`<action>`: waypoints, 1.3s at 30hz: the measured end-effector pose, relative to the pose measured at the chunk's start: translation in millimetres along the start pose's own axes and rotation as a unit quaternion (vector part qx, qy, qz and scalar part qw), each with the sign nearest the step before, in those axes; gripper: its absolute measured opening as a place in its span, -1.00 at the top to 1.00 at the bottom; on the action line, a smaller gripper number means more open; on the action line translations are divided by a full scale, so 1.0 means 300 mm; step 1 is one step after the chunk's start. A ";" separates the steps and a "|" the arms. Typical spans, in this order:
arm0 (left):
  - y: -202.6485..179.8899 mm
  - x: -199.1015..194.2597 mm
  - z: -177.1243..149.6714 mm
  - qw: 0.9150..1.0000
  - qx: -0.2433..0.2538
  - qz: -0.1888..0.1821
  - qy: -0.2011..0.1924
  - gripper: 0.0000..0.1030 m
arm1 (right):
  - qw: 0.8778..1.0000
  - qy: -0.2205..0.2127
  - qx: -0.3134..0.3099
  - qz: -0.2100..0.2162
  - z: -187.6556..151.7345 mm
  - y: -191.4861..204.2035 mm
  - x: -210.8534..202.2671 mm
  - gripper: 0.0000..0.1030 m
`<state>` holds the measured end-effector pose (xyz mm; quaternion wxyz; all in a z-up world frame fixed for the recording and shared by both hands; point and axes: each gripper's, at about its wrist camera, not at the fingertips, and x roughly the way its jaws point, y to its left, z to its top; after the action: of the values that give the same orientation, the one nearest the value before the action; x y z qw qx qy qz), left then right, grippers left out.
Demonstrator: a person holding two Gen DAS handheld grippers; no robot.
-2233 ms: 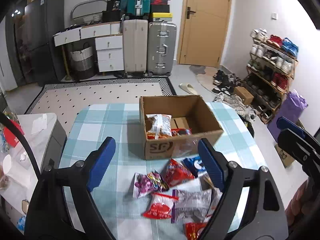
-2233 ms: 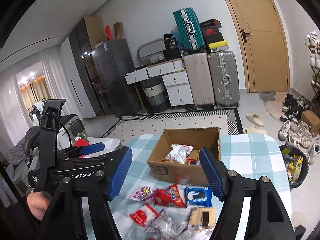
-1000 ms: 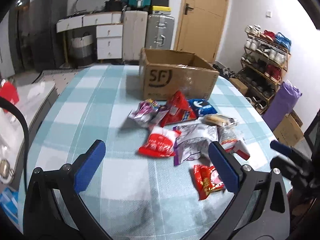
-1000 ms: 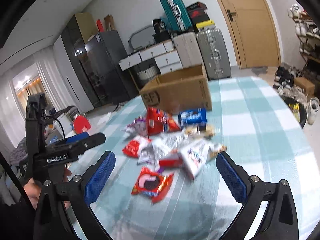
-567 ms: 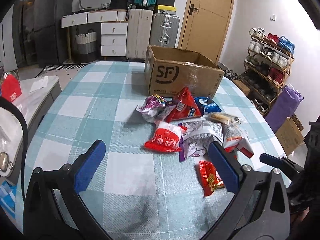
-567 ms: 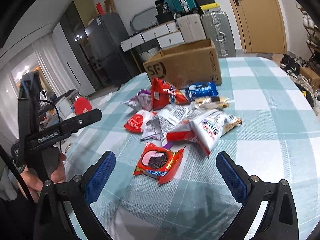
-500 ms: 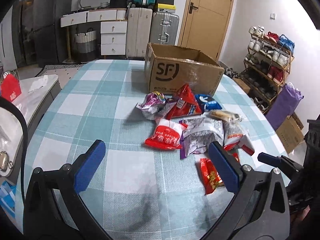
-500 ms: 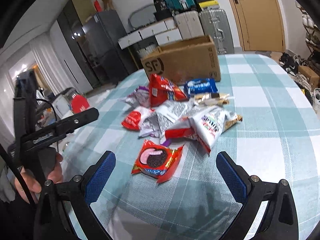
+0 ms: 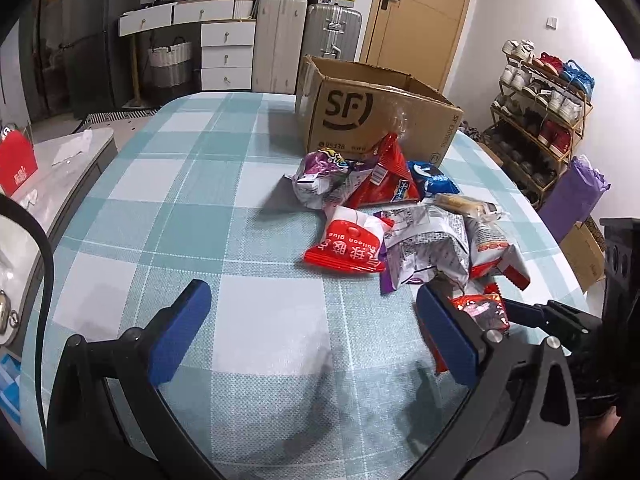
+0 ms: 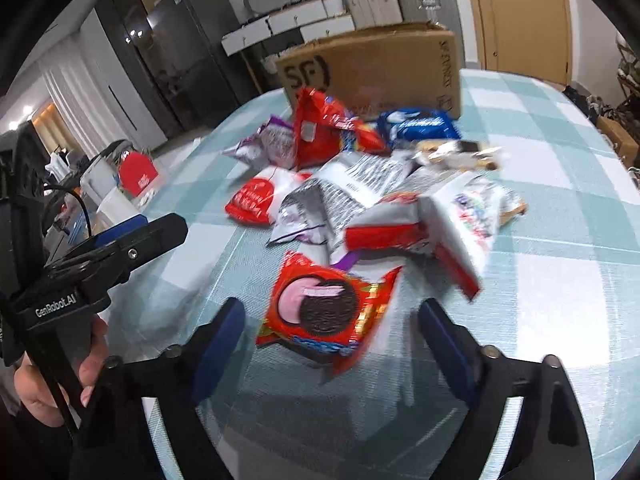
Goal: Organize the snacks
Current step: 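Grasp the red Oreo packet with the right gripper while the left approaches a red packet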
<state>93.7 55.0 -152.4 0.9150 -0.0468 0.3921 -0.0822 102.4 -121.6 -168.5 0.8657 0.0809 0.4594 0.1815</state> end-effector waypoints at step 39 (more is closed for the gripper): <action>0.036 0.103 0.057 0.999 -0.007 -0.004 0.039 -0.99 | 0.995 -0.059 0.002 0.079 -0.022 -0.041 -0.071 0.06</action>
<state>128.4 60.3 -164.3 0.8985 -0.0513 0.4277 -0.0849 88.9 -141.5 -159.7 0.8742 0.1288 0.3999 0.2435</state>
